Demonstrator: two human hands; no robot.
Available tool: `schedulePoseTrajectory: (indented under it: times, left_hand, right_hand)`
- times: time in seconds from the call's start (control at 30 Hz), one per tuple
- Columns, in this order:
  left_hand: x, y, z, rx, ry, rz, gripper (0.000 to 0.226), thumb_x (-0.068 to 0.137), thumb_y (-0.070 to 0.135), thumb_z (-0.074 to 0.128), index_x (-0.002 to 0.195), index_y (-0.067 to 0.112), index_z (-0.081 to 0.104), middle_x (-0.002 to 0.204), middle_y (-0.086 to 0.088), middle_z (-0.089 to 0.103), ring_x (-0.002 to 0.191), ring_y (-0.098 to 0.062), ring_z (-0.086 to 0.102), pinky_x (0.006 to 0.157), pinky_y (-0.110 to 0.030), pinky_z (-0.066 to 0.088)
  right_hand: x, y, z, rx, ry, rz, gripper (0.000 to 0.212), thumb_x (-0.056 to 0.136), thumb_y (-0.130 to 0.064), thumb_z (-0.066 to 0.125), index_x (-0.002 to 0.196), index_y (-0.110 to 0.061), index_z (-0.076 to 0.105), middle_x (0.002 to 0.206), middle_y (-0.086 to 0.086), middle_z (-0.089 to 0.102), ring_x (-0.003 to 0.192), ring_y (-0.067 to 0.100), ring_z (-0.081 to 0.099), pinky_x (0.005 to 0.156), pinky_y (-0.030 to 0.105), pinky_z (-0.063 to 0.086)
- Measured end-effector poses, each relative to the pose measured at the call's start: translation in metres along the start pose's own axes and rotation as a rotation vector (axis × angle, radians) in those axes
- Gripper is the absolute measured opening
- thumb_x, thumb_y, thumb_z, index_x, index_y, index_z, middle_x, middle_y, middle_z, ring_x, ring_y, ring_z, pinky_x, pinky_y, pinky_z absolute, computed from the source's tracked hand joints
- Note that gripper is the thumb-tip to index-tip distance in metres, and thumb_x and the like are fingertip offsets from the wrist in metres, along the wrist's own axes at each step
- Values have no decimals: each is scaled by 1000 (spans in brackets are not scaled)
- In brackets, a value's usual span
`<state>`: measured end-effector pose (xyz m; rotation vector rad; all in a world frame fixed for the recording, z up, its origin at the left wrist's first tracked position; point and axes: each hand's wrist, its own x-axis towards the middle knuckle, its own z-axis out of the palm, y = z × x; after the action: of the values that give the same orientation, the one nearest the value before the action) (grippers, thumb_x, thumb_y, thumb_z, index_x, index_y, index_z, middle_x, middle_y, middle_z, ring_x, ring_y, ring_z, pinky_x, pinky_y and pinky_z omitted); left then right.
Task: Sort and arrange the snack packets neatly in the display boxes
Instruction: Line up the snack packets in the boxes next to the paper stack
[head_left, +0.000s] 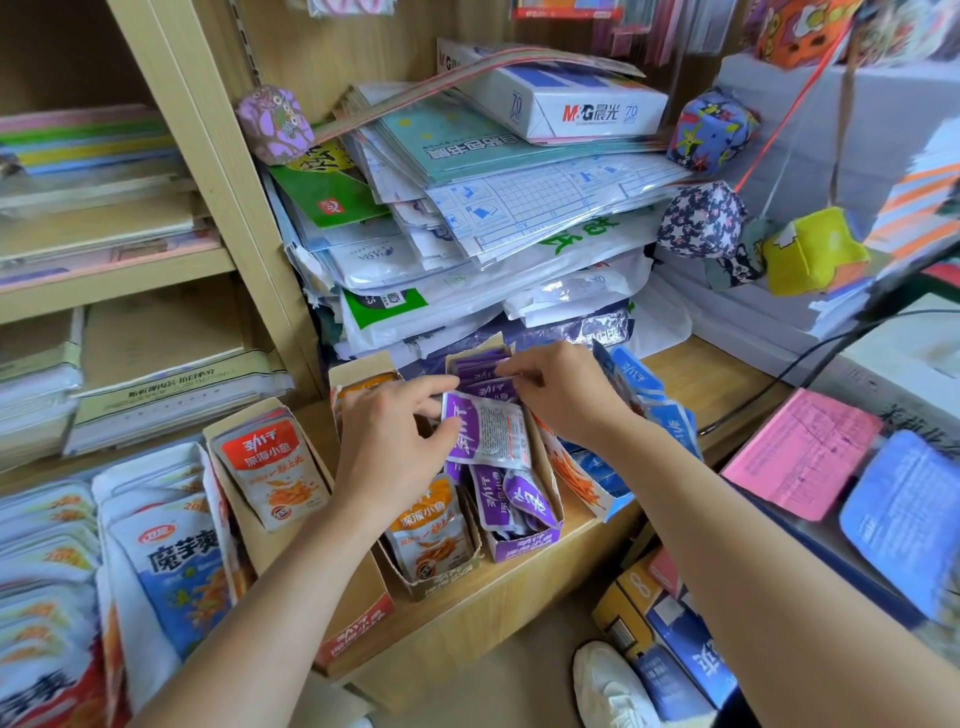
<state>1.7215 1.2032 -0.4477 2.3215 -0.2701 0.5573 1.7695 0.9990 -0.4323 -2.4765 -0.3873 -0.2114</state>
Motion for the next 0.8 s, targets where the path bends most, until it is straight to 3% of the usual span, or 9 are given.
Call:
schedulePoseTrajectory:
  times: [0.1,0.2,0.27,0.37,0.43,0.5,0.6,0.67,0.8]
  left_hand:
    - [1,2,-2,-80,-10,-53,31,87,27,75,118,27,74,83,15,77,83,1,70,91,-45,54]
    - [2,6,-1,-118,-14,-81,26,88,31,74,114,28,74,80,16,76,74,0,71,79,-35,58]
    - [4,7,0,-133,-20,-84,20,90,33,72,109,28,76,83,15,76,78,2,70,77,-35,59]
    - [6,6,-1,-127,-51,-89,25,87,47,66,106,34,76,82,21,74,89,3,69,89,-43,55]
    - [7,6,-3,-56,-84,-97,41,78,59,62,113,38,71,82,26,73,100,0,65,103,-44,42]
    - [7,5,-3,70,-86,-81,57,71,67,63,120,39,67,89,25,72,108,-5,59,97,-38,29]
    - [6,6,-3,120,-87,-58,58,71,63,69,123,36,66,94,20,74,111,-10,56,87,-33,19]
    - [7,5,-2,112,-97,-60,53,71,59,69,120,37,69,90,22,72,110,-10,57,86,-33,20]
    - [7,5,-2,116,-96,-43,28,77,47,79,104,43,74,78,24,65,100,-9,59,77,-31,18]
  right_hand:
    - [-7,-7,-14,113,69,-56,25,87,-12,70,110,-20,74,102,-4,63,68,3,59,61,10,44]
    - [-20,-13,-14,116,-169,-96,52,74,-37,87,120,-27,65,109,-10,59,87,6,62,70,15,51]
    - [-26,-13,-1,33,-242,-117,62,68,-41,90,122,-24,64,109,-9,59,91,8,60,76,21,53]
    - [-28,-11,11,46,-198,-113,43,75,-35,86,112,-19,70,97,-8,67,85,9,63,79,31,56]
    - [-26,-11,6,45,-135,-113,18,85,-24,77,103,-18,76,81,-8,69,70,2,61,69,21,52]
    - [-25,-7,-4,16,-64,-81,9,90,-18,72,95,-16,78,69,-3,67,56,3,52,56,13,39]
    - [-24,-1,-26,92,103,18,10,92,-11,68,94,-15,77,71,1,70,52,11,56,49,22,44]
    - [-24,0,-41,268,264,82,9,93,-7,66,95,-12,74,80,6,73,57,9,66,52,24,54]
    - [-22,-5,-51,692,535,61,14,93,-2,66,89,-14,73,92,21,72,86,32,73,78,45,62]
